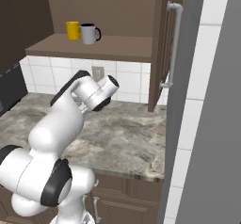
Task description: Pick the mug on the counter and place it in the cabinet with the handle facing the right, like the mugs already inside.
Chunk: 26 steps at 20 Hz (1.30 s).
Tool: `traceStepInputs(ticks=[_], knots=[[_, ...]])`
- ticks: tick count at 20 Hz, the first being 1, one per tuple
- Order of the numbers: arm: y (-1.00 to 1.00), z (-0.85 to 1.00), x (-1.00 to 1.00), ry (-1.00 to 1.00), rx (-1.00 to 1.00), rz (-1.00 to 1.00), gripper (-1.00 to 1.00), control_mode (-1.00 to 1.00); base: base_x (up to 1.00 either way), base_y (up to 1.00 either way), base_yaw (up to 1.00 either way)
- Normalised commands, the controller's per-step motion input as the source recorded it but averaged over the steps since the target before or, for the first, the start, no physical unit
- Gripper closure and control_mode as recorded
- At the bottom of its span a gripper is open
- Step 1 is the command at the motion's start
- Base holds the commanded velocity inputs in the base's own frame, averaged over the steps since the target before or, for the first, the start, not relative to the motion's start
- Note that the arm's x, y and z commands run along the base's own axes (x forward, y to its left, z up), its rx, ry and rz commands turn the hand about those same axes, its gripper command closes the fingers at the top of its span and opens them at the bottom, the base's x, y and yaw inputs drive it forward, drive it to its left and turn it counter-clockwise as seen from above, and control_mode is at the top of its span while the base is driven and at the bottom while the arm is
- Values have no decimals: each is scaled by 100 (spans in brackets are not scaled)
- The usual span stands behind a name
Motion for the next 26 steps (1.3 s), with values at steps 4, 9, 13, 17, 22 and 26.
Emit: traceStepInputs(ticks=[4,9,13,17,22,26], knots=[[16,42,-1,0,7,4,100,-100,0,0,0],[13,52,0,0,8,2,100,-100,0,0,0],[10,60,0,0,7,1,100,-100,0,0,0],[10,54,-1,0,6,0,100,-100,0,0,0],[5,58,2,1,4,0,100,-100,0,0,0],[2,61,6,3,5,0,100,-100,0,0,0]])
